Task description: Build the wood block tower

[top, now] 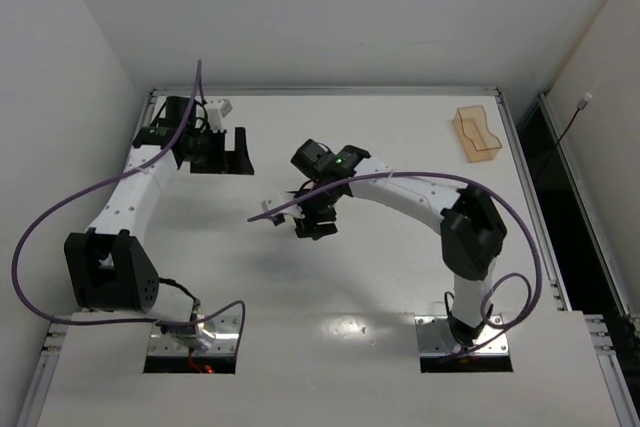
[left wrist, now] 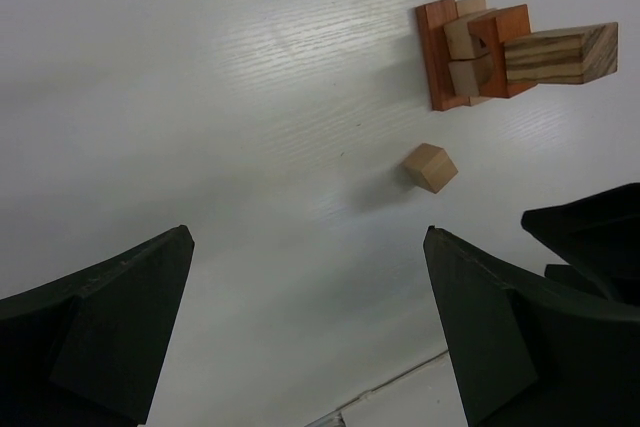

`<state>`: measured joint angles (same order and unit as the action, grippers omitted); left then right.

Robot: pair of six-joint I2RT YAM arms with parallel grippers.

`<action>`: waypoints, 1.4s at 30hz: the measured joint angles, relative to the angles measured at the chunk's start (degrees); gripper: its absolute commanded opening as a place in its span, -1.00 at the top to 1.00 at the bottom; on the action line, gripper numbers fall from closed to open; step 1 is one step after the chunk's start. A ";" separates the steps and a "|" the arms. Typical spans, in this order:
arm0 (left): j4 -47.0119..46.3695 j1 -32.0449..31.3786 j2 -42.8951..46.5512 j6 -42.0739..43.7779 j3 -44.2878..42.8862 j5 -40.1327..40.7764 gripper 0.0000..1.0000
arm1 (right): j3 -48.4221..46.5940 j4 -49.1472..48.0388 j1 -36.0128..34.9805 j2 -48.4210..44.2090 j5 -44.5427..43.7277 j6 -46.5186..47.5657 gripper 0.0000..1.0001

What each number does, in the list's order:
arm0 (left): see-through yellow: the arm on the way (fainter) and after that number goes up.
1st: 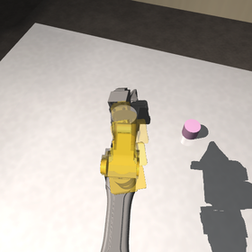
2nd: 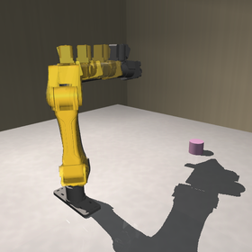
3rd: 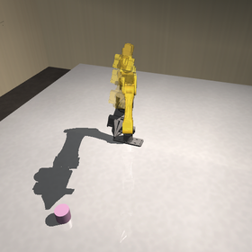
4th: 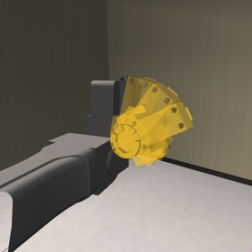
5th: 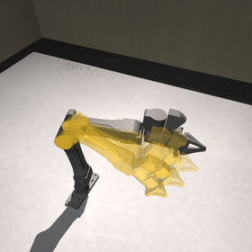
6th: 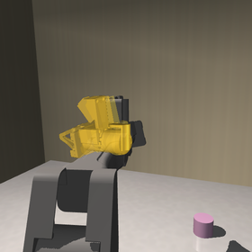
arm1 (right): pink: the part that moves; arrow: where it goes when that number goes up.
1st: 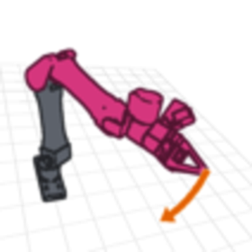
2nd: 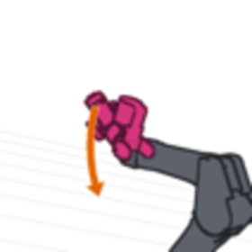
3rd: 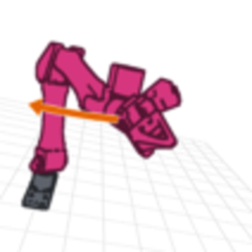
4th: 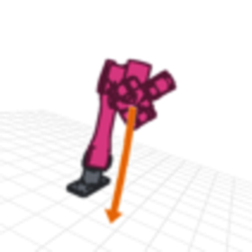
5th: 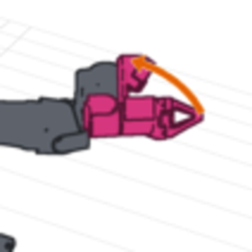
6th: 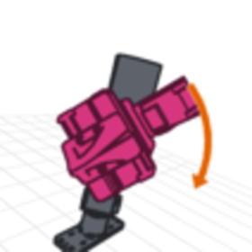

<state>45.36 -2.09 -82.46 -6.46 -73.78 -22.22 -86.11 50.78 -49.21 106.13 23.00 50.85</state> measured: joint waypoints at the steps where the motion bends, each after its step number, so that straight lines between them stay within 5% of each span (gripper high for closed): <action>1: -0.04 0.31 -0.26 0.00 -0.02 -0.50 -1.00 | -1.60 0.11 -0.15 1.77 -0.42 0.28 -0.13; 17: -0.48 2.47 -2.71 0.02 -0.74 -6.21 -1.00 | -13.49 1.60 -2.12 16.55 -8.92 0.61 -0.13; 42: -2.32 4.48 -2.71 -0.24 0.13 -9.11 -1.00 | -17.53 1.95 -1.53 23.45 -13.40 2.16 -0.13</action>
<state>43.05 2.39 -85.17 -6.70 -73.65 -31.33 -103.63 52.73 -50.74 129.58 9.61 53.01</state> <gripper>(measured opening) 0.996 0.566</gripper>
